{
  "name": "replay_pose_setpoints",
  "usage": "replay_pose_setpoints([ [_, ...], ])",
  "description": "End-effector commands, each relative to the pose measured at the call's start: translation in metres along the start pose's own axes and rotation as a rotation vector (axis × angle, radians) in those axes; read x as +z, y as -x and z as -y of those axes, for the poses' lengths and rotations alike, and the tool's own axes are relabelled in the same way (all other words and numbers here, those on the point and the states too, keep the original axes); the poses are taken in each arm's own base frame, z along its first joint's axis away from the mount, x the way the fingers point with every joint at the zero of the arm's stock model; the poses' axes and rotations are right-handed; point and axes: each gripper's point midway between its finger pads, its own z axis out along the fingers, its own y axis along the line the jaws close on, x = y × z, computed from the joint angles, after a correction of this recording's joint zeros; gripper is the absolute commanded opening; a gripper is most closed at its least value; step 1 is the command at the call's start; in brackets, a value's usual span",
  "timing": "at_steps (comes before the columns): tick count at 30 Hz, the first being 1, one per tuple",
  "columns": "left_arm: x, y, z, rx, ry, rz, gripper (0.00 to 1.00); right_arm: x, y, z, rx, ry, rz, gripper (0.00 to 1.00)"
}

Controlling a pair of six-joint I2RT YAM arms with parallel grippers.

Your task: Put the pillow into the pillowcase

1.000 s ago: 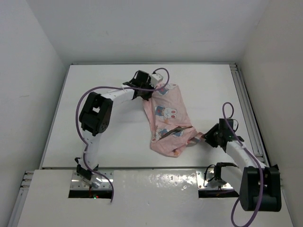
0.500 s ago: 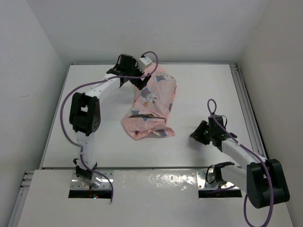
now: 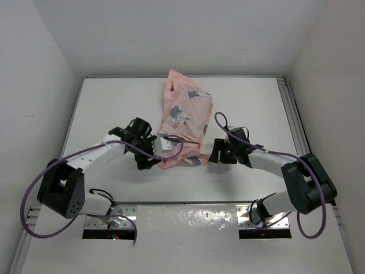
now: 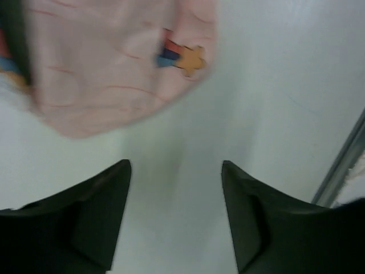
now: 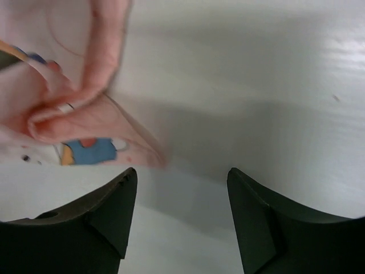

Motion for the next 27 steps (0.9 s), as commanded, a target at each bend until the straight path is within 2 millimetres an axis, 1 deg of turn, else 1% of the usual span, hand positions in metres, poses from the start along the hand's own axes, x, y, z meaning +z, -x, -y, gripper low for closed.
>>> replay_pose_setpoints([
  [1,0.019,0.001,0.002,-0.030,0.075,-0.015,0.65,0.018,0.022,-0.028,-0.021,0.086,0.051,0.65],
  [2,0.024,-0.004,0.003,-0.066,0.099,-0.039,0.69,0.022,0.023,-0.032,-0.026,0.090,0.050,0.65],
  [3,0.027,-0.002,0.001,-0.068,0.111,-0.037,0.74,0.025,0.024,-0.041,-0.043,0.102,0.049,0.65],
  [4,0.030,0.006,-0.001,-0.055,0.125,-0.022,0.78,0.030,0.021,-0.042,-0.051,0.089,0.036,0.66],
  [6,0.040,0.013,-0.002,-0.061,0.149,-0.017,0.87,0.035,0.017,-0.045,-0.059,0.080,0.023,0.64],
  [7,0.044,0.014,-0.003,-0.065,0.156,-0.020,0.89,0.035,0.014,-0.046,-0.053,0.081,0.019,0.64],
  [8,0.052,0.010,-0.002,-0.080,0.155,-0.048,0.92,0.036,0.009,-0.044,-0.032,0.079,0.011,0.63],
  [9,0.056,0.008,-0.002,-0.082,0.164,-0.059,0.96,0.036,0.007,-0.044,-0.020,0.080,0.012,0.61],
  [10,0.062,0.016,-0.004,-0.072,0.182,-0.038,0.96,0.036,0.005,-0.043,-0.012,0.082,0.011,0.60],
  [11,0.069,0.014,0.000,-0.083,0.182,-0.050,0.96,0.036,0.002,-0.041,-0.003,0.080,0.011,0.58],
  [12,0.072,0.016,0.002,-0.078,0.183,-0.047,0.97,0.035,0.000,-0.041,-0.002,0.079,0.012,0.58],
  [13,0.078,0.023,0.005,-0.069,0.194,-0.033,0.97,0.035,0.000,-0.038,-0.002,0.065,0.013,0.55],
  [14,0.081,0.026,0.008,-0.059,0.190,-0.031,0.97,0.035,-0.001,-0.038,-0.004,0.060,0.011,0.55],
  [15,0.083,0.031,0.008,-0.048,0.203,-0.019,0.97,0.035,-0.003,-0.038,-0.005,0.056,0.008,0.51],
  [16,0.087,0.035,0.016,-0.028,0.195,-0.016,0.96,0.035,-0.004,-0.038,-0.007,0.052,0.004,0.48],
  [17,0.089,0.035,0.017,-0.019,0.207,-0.026,0.95,0.035,-0.004,-0.038,-0.007,0.048,0.007,0.42],
  [18,0.092,0.038,0.016,-0.011,0.218,-0.015,0.94,0.035,-0.004,-0.038,-0.004,0.046,0.008,0.39],
  [19,0.094,0.034,0.015,-0.003,0.246,-0.038,0.93,0.036,-0.004,-0.039,-0.002,0.048,0.011,0.35],
  [20,0.096,0.030,0.013,-0.004,0.259,-0.050,0.88,0.037,-0.006,-0.040,0.009,0.048,0.009,0.28],
  [21,0.097,0.031,0.008,-0.002,0.284,-0.046,0.85,0.037,-0.006,-0.040,0.015,0.050,0.012,0.25],
  [22,0.098,0.024,0.005,-0.010,0.299,-0.066,0.79,0.037,-0.003,-0.042,0.023,0.058,0.022,0.21],
  [23,0.100,0.018,0.001,-0.024,0.308,-0.082,0.65,0.037,-0.003,-0.042,0.032,0.058,0.024,0.16],
  [24,0.099,0.014,-0.005,-0.049,0.320,-0.086,0.58,0.037,-0.003,-0.043,0.035,0.063,0.028,0.08],
  [25,0.100,0.011,-0.007,-0.061,0.321,-0.089,0.49,0.036,-0.001,-0.045,0.043,0.069,0.036,0.03],
  [26,0.099,0.009,-0.010,-0.068,0.327,-0.089,0.33,0.036,0.001,-0.046,0.047,0.074,0.042,0.00],
  [27,0.099,0.007,-0.010,-0.064,0.327,-0.094,0.24,0.033,0.005,-0.050,0.053,0.087,0.060,0.00],
])
